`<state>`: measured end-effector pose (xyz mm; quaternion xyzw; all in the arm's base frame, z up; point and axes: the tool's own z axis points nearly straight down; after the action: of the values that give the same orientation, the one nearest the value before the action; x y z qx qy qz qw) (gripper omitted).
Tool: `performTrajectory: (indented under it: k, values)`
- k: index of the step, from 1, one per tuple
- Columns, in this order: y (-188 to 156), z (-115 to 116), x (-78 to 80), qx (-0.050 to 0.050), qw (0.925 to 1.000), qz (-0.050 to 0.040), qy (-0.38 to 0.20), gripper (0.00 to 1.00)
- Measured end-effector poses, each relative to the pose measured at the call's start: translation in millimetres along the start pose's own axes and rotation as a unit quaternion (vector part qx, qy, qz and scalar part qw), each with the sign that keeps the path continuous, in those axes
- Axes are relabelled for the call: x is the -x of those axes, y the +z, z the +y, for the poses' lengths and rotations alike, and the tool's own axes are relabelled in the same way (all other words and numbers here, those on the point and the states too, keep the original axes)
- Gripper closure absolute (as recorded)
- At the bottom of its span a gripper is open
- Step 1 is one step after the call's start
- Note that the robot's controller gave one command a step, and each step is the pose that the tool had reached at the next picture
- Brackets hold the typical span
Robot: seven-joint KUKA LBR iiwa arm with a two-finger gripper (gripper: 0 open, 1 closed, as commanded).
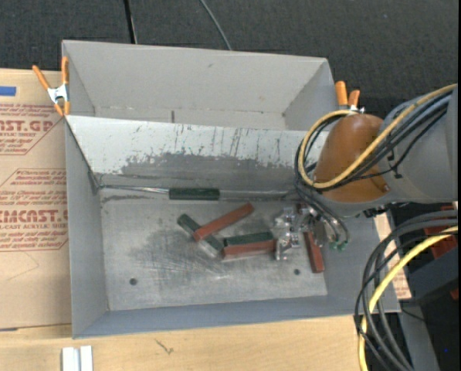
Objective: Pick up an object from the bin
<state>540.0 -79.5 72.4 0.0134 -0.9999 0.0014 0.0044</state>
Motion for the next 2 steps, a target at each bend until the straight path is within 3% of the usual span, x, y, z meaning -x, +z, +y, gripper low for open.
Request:
performTrajectory:
  k: [1, 2]
  values:
    - [-66, -12, -15.2, 0.002, 1.0, -0.0021, -0.009, 1.0]
    - [-71, 3, -5.5, 0.0, 0.9999, -0.0111, -0.012, 1.0]
